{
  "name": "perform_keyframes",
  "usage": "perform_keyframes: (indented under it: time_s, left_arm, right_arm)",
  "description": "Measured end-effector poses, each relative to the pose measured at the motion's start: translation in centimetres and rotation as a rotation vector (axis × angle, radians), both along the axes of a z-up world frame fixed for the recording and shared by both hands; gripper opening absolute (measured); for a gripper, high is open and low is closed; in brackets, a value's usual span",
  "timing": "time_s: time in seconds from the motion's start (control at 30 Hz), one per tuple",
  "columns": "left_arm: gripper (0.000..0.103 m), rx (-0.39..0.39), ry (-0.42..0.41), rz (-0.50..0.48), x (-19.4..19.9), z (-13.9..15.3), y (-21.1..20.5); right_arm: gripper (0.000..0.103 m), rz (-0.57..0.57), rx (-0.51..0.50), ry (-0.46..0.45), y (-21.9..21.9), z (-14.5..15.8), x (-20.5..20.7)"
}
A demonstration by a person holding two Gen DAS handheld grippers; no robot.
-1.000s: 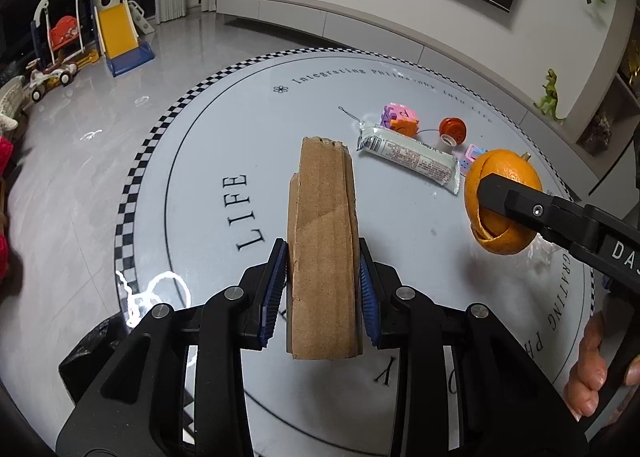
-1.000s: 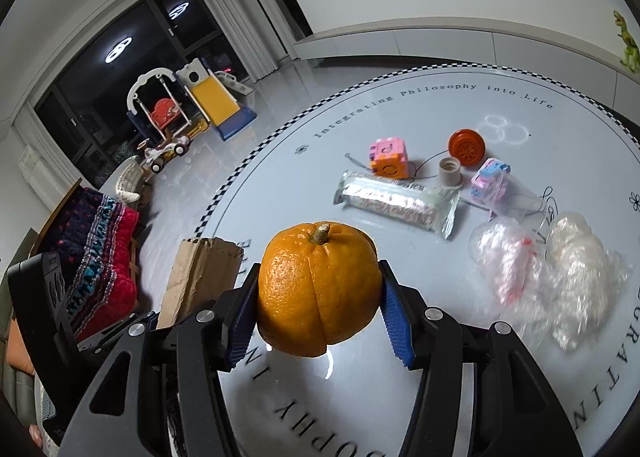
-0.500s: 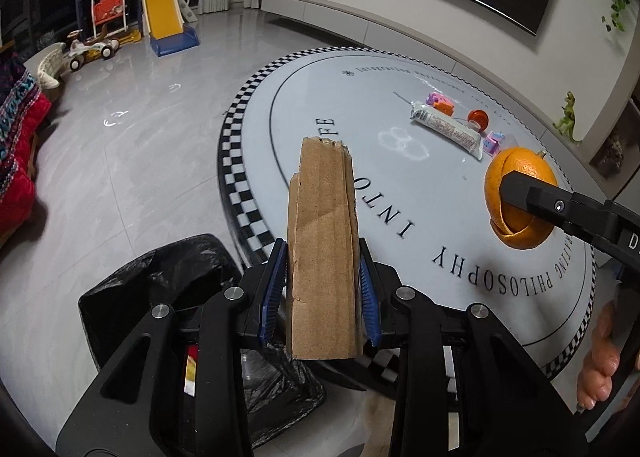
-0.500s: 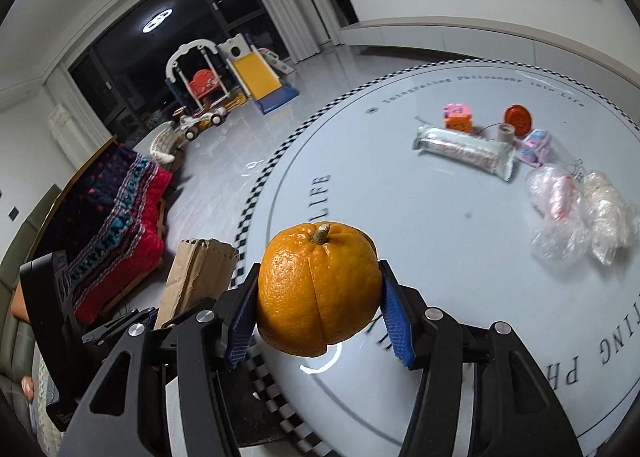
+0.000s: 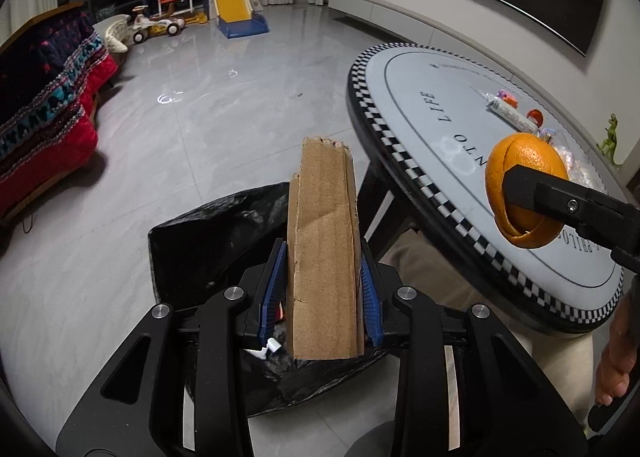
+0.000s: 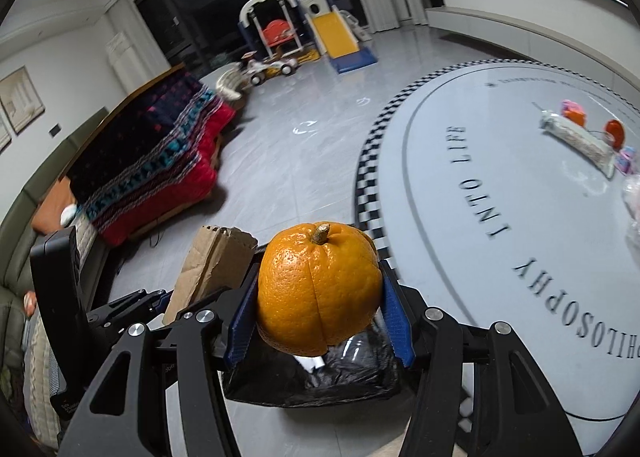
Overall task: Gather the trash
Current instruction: 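Carry the cardboard and orange to the trash bag and release both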
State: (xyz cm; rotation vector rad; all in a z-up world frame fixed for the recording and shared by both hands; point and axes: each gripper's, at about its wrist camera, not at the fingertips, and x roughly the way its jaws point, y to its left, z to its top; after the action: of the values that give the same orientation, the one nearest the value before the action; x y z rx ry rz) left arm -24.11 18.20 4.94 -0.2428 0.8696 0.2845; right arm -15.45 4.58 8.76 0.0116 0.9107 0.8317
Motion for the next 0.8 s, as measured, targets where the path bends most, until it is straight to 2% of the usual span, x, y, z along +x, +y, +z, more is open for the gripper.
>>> perform_keyframes:
  time_s: [0.33, 0.37, 0.4, 0.43, 0.47, 0.6, 0.8]
  left_arm:
    - [0.035, -0.027, 0.041, 0.129, -4.8, -2.5, 4.2]
    - [0.041, -0.033, 0.04, 0.137, -5.1, -2.6, 4.4]
    - [0.053, -0.036, 0.052, 0.148, -5.3, -2.8, 4.8]
    - [0.092, -0.02, 0.069, 0.173, -5.4, -2.9, 5.1]
    - [0.097, 0.01, 0.071, 0.202, -5.6, -2.9, 5.2]
    - [0.097, 0.022, 0.067, 0.212, -6.3, -2.6, 5.9]
    - [0.097, 0.022, 0.064, 0.181, -6.0, -2.4, 5.3]
  right_arm:
    - [0.058, 0.098, -0.039, 0.027, 3.9, -1.7, -2.2]
    - [0.059, 0.109, -0.048, 0.031, 4.2, -1.9, -2.1]
    - [0.062, 0.126, -0.066, 0.041, 4.7, -2.2, -2.1]
    - [0.071, 0.121, -0.076, 0.044, 4.9, -2.3, -2.1]
    - [0.074, 0.109, -0.075, 0.038, 4.9, -2.3, -2.1]
    - [0.074, 0.094, -0.076, -0.01, 4.5, -1.8, -2.3]
    - [0.075, 0.087, -0.069, -0.03, 4.0, -1.3, -2.3]
